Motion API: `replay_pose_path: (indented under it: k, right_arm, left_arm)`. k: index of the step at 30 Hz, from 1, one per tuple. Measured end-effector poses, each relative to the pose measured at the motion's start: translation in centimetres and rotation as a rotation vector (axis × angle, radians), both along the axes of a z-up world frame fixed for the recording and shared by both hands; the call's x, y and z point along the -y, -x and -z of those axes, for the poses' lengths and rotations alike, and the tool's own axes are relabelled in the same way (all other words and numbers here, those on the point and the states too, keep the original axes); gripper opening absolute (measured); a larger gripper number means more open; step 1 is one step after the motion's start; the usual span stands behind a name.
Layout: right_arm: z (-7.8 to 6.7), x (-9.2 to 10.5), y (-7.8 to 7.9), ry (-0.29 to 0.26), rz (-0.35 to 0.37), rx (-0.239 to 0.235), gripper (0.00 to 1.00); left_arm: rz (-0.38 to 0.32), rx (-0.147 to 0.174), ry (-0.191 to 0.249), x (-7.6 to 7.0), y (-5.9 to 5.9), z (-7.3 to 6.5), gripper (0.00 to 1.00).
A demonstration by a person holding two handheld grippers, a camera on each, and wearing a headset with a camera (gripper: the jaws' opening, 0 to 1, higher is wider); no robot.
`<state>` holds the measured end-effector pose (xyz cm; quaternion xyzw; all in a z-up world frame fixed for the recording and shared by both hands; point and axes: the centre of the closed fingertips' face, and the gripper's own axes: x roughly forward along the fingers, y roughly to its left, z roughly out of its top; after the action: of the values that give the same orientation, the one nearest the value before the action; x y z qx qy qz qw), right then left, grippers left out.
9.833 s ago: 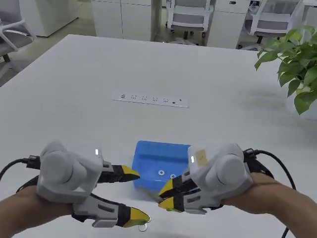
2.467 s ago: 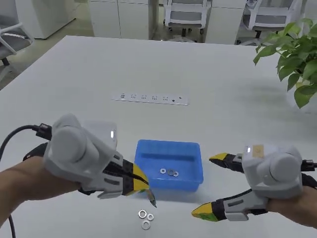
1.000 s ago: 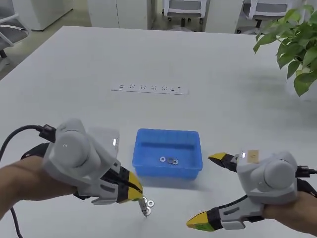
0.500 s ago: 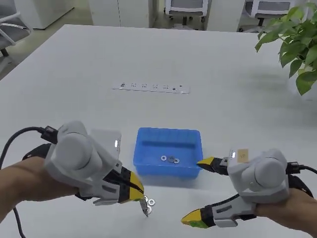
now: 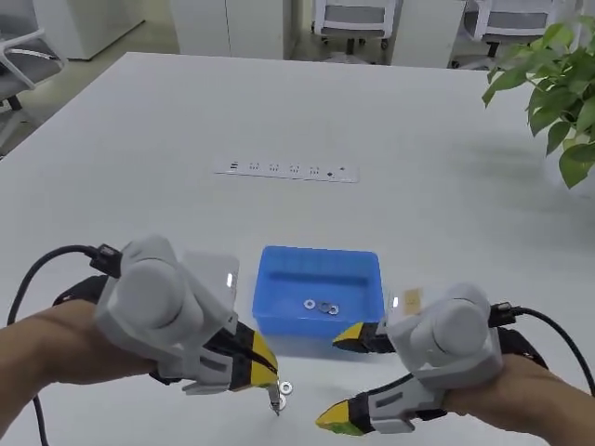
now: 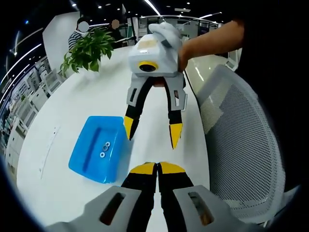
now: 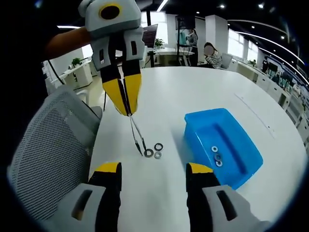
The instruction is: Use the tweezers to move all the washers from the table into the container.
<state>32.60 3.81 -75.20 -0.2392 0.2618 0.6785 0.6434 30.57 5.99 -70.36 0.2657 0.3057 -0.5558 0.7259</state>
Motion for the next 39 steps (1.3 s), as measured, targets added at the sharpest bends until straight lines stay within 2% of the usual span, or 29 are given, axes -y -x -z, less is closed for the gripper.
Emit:
replay_pose_path:
  k: [18, 29, 39]
  right_arm:
    - [0.8, -3.3, 1.9, 0.025, -0.109, -0.038, 0.28]
    - [1.8, -4.3, 2.4, 0.055, -0.151, -0.035, 0.2]
    - [1.9, -4.6, 2.5, 0.064, -0.158, -0.029, 0.14]
  left_arm:
    - [0.013, -0.007, 0.004, 0.3, 0.0, 0.0, 0.05]
    - [0.015, -0.008, 0.006, 0.4, -0.1, -0.1, 0.05]
    - [0.014, -0.009, 0.016, 0.6, -0.2, -0.1, 0.05]
